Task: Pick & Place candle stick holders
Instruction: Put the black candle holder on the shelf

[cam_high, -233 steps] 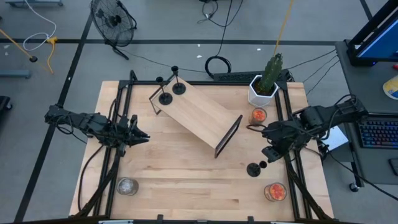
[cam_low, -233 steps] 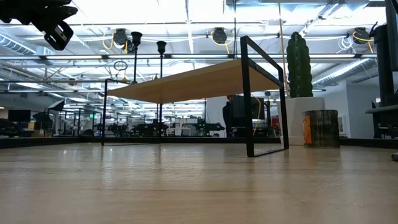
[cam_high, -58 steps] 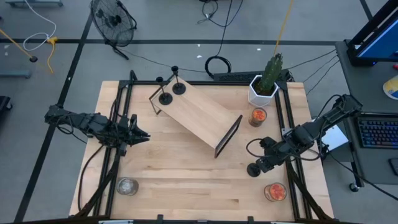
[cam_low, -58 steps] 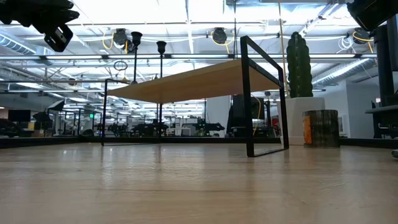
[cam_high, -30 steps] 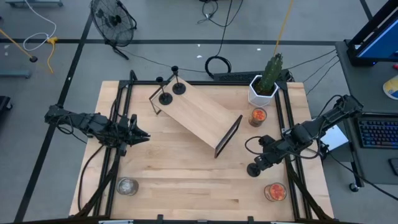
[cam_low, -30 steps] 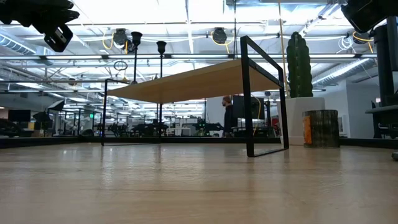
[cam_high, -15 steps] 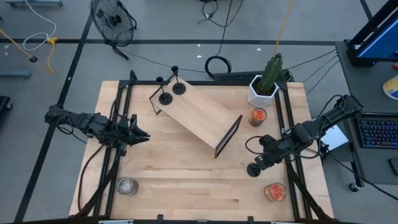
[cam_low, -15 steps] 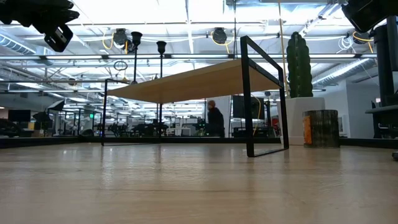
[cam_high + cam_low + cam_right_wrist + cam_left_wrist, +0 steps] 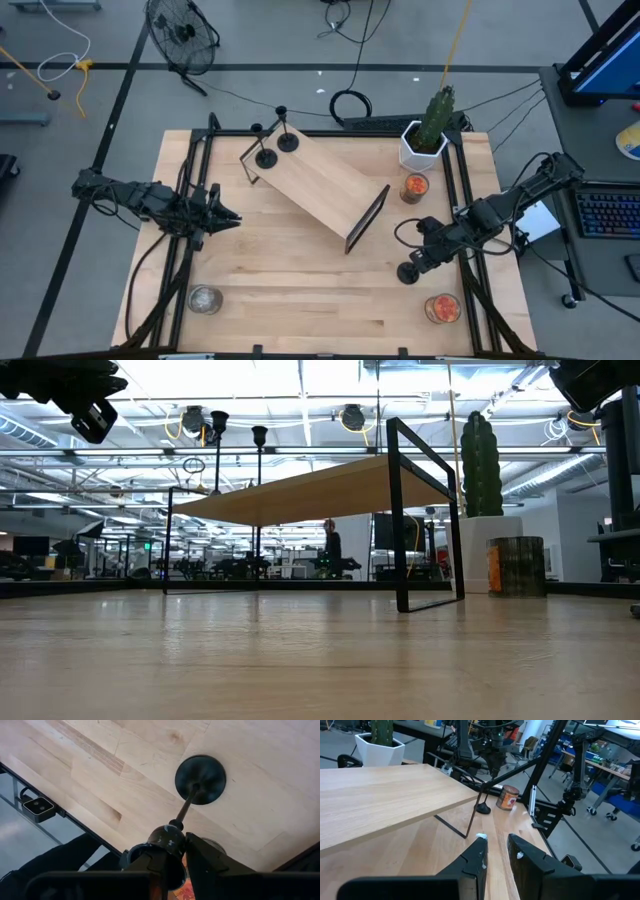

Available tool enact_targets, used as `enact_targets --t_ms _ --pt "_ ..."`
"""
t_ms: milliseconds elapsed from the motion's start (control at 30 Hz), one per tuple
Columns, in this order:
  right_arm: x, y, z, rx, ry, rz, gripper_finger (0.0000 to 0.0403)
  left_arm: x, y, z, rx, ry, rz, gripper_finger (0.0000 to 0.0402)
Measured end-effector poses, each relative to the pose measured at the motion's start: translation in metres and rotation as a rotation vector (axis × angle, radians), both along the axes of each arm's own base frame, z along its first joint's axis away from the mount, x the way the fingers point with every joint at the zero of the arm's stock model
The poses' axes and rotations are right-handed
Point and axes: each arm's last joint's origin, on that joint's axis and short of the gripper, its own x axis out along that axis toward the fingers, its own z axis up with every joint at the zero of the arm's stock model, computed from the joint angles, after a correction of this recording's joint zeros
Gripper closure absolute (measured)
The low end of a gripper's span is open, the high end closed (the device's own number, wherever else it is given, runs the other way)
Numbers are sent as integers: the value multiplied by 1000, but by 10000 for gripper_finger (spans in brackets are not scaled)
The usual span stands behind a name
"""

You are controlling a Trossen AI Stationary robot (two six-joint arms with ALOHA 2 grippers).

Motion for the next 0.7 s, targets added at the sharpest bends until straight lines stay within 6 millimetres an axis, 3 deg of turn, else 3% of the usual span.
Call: enact_targets --t_ms 700 --pt "0 0 0 3 6 -20 358 0 0 0 -1 0 0 321"
